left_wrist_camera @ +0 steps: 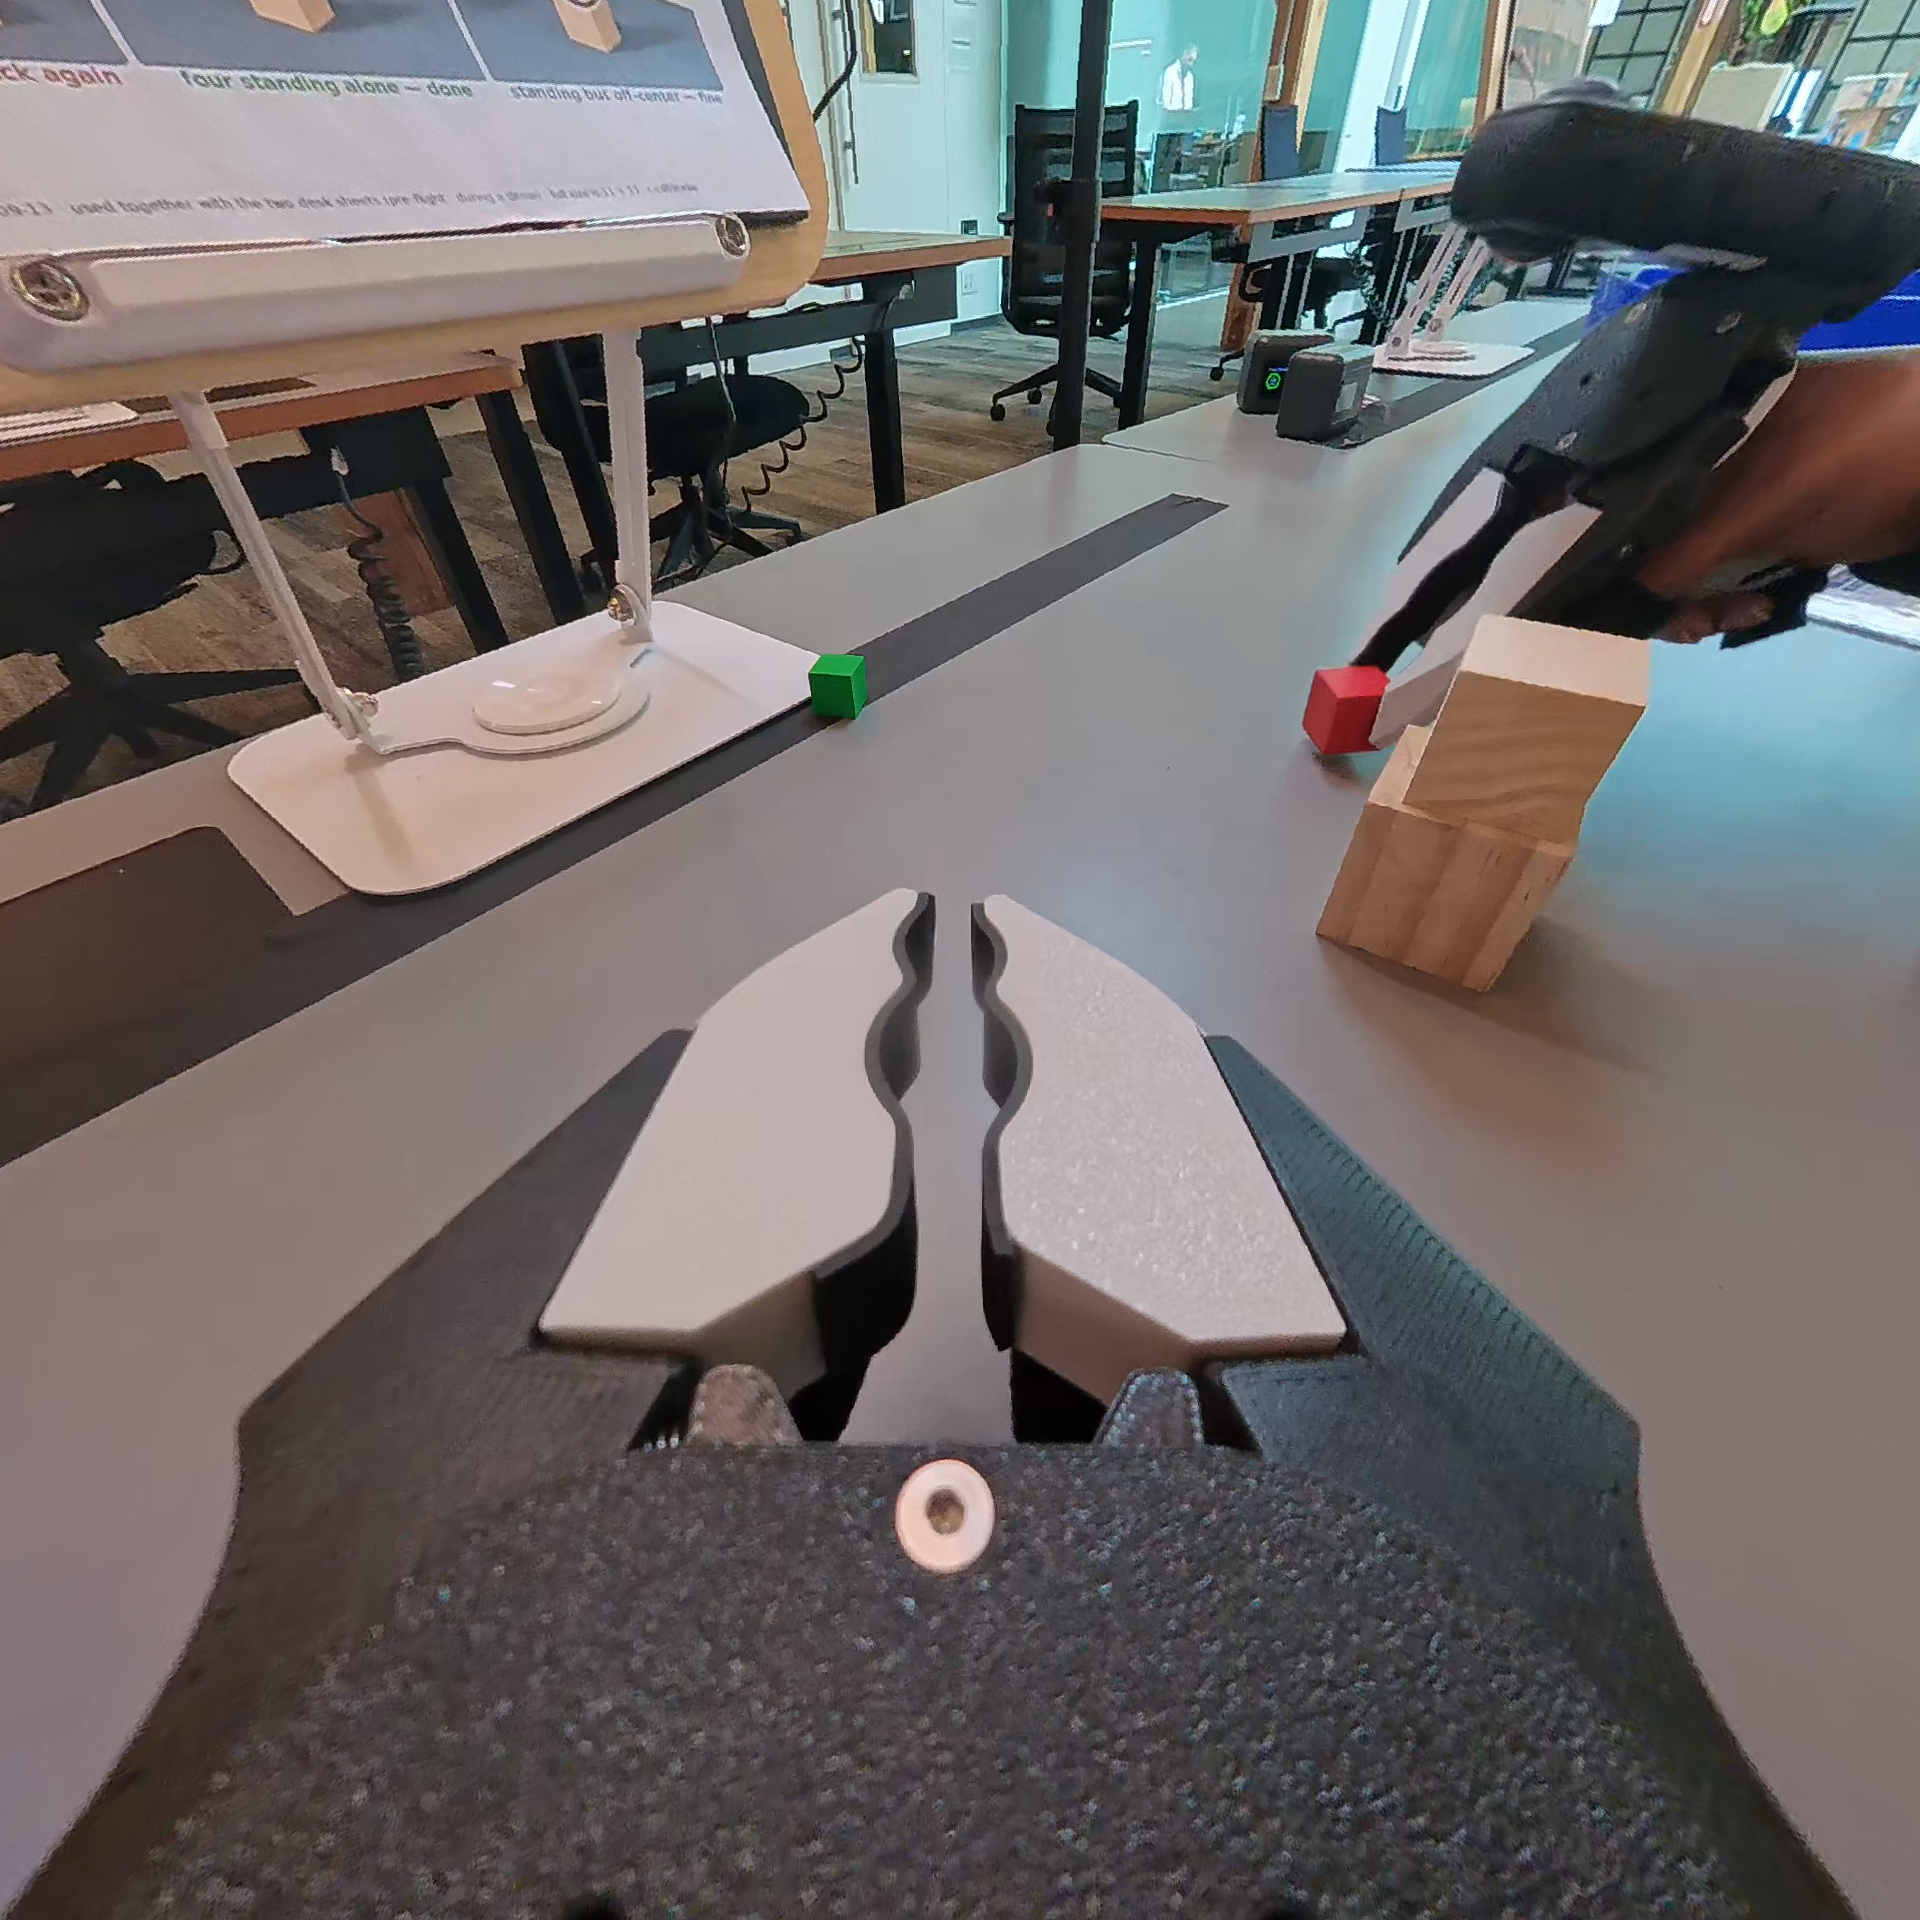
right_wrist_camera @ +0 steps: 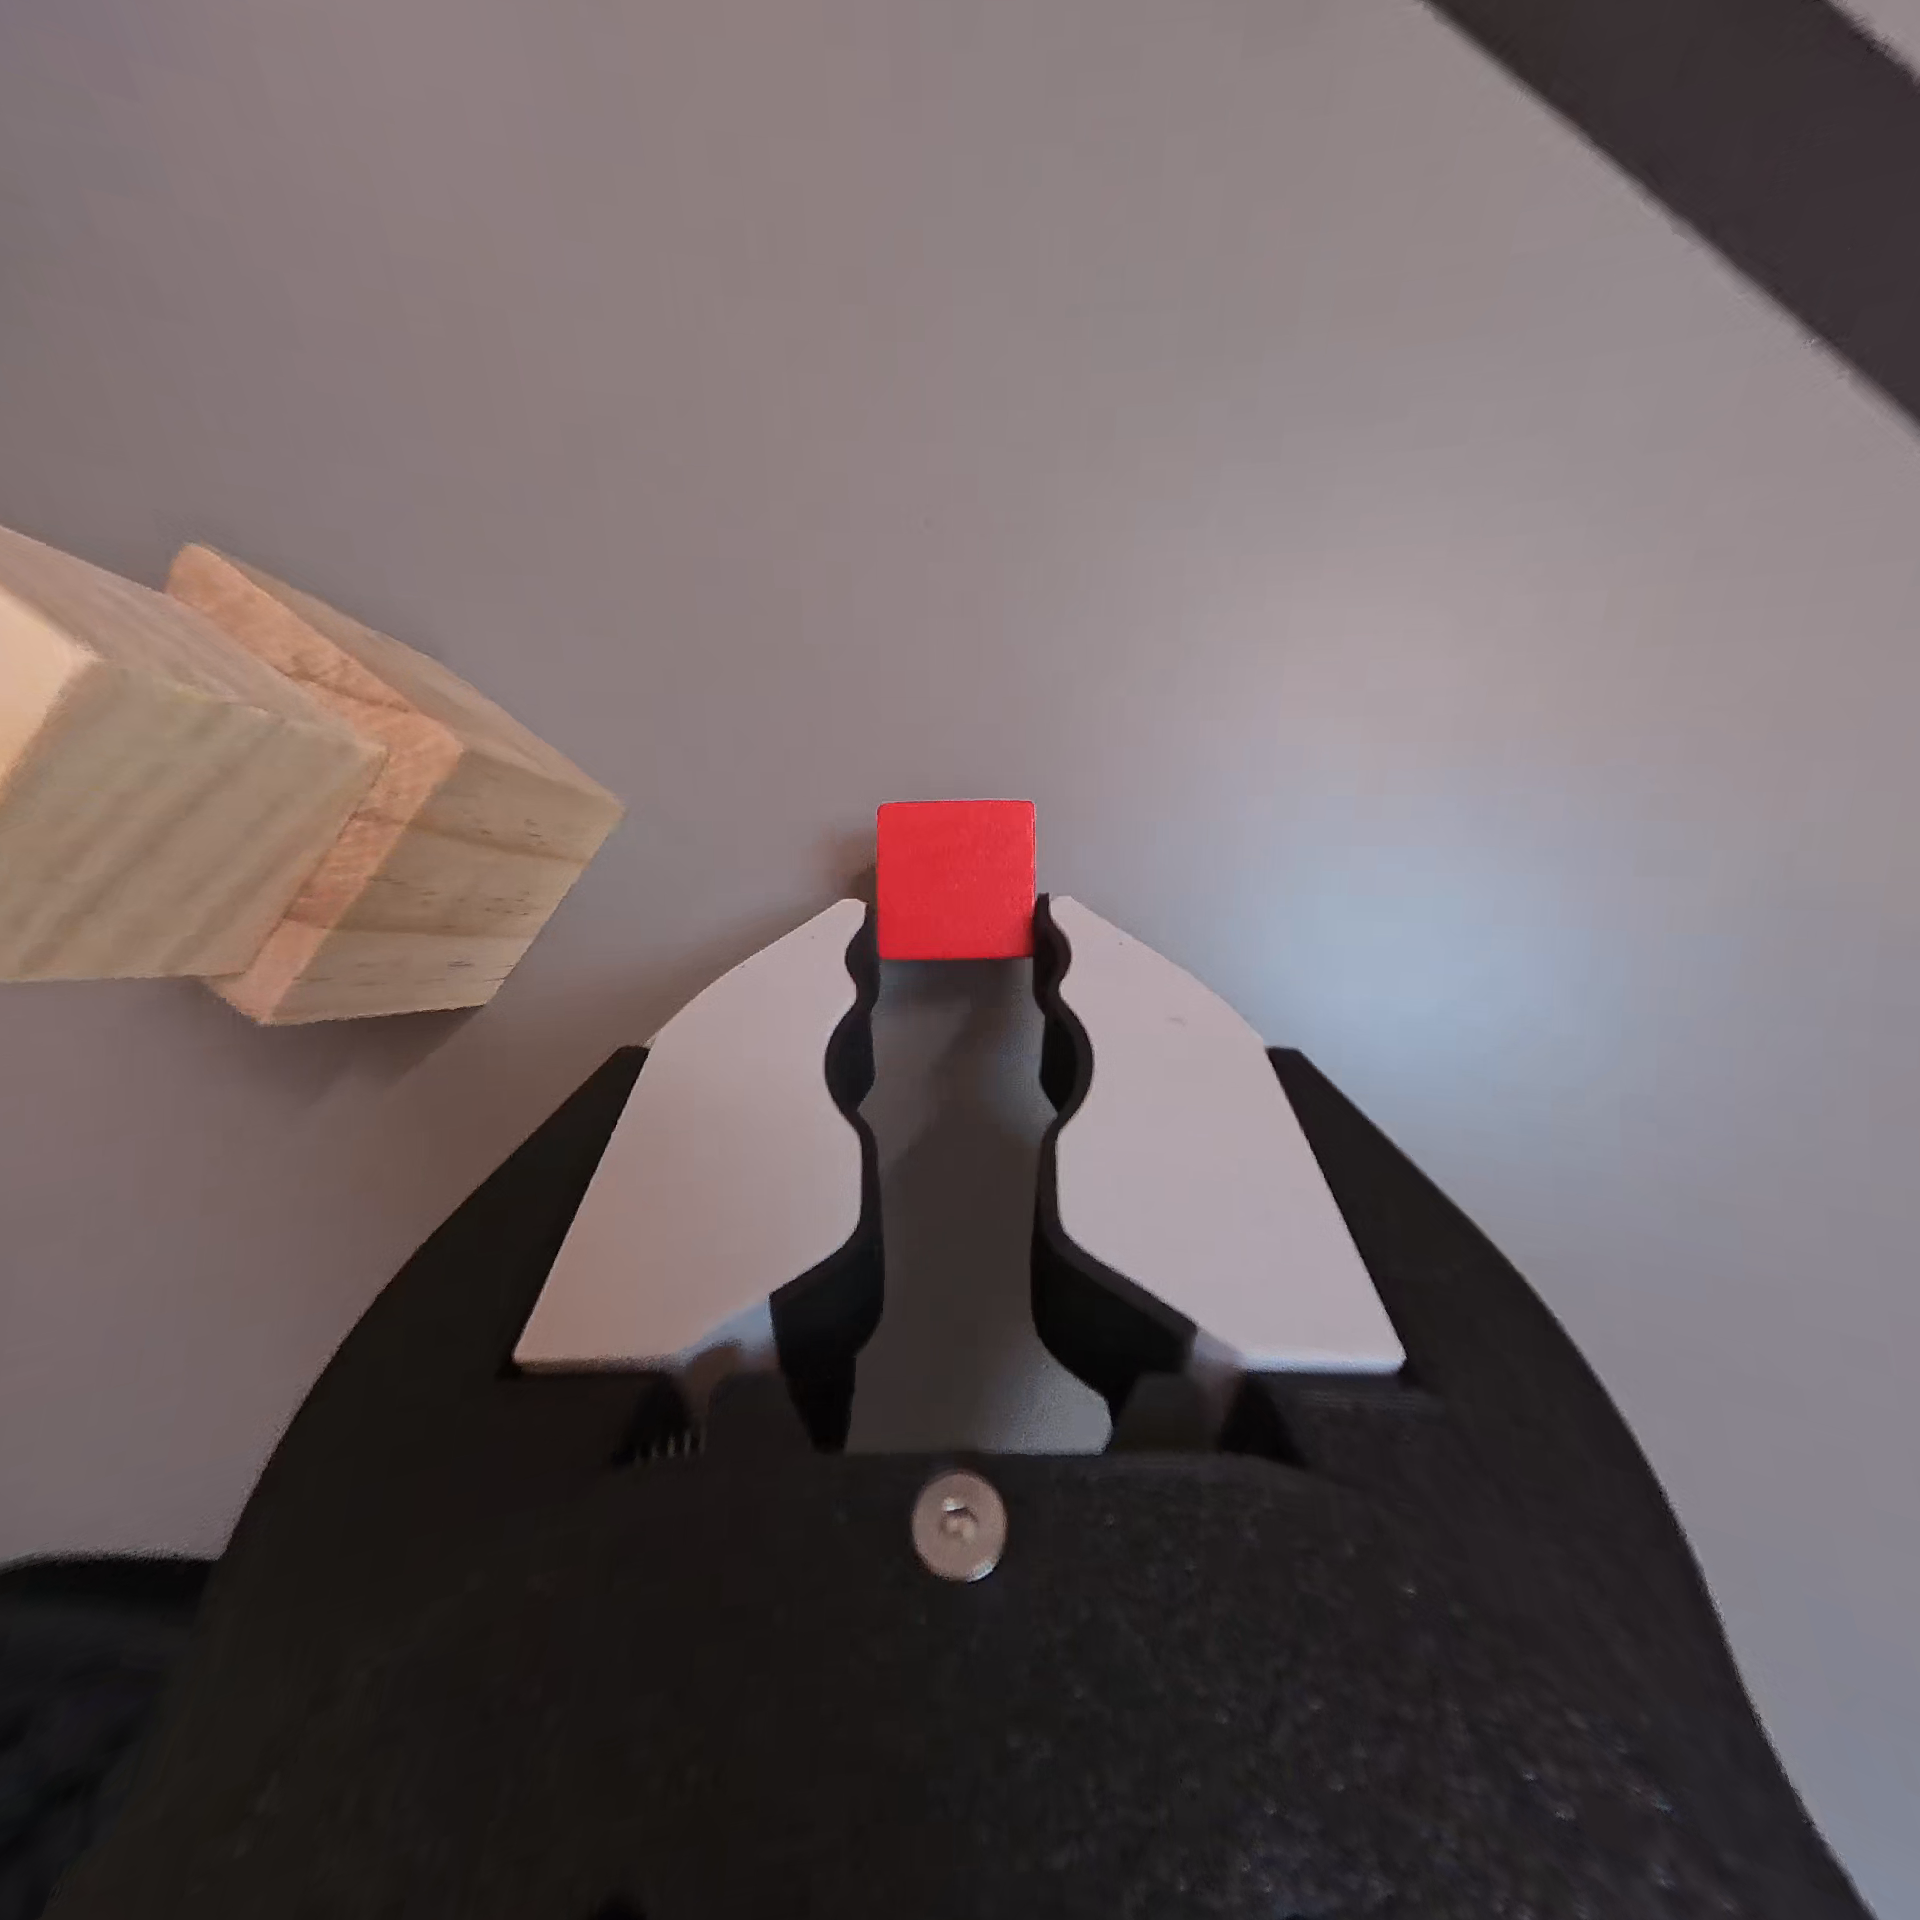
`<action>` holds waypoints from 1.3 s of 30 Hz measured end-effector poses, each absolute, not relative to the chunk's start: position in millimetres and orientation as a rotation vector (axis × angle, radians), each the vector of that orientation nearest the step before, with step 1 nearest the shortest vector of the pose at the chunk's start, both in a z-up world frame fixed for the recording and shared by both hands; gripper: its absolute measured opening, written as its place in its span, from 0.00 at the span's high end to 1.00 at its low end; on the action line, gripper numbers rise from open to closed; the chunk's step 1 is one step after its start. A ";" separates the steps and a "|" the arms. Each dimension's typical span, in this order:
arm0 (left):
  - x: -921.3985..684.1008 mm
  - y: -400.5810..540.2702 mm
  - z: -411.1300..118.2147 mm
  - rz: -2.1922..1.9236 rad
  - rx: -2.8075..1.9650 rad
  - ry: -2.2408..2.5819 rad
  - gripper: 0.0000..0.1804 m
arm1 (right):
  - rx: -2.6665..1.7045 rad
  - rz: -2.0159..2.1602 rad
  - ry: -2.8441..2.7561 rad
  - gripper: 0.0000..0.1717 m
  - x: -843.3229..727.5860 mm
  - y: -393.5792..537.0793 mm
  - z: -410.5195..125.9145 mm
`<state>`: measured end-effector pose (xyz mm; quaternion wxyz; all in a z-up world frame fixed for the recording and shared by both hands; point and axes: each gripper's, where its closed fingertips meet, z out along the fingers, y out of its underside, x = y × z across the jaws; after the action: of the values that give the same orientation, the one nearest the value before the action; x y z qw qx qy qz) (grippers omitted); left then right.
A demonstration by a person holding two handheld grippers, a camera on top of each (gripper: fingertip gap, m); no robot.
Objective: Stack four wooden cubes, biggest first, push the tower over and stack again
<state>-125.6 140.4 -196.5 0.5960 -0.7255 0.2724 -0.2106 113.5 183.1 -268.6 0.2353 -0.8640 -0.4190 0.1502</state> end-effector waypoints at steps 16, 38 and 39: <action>-117.8 134.7 -193.9 -0.523 -1.657 0.676 0.96 | -1.699 0.609 -2.136 0.83 39.6 103.6 -174.4; -113.6 127.8 -180.3 -0.621 -1.572 0.673 0.94 | -1.658 0.549 -2.223 0.83 38.8 105.4 -187.9; -113.4 127.5 -179.7 -0.623 -1.568 0.674 0.94 | -1.655 0.545 -2.221 0.83 38.4 105.8 -187.7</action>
<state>-113.4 127.5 -179.7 0.6151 -0.6805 0.2925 -0.2703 38.4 105.8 -187.7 0.1588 -0.5787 -0.7769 0.1905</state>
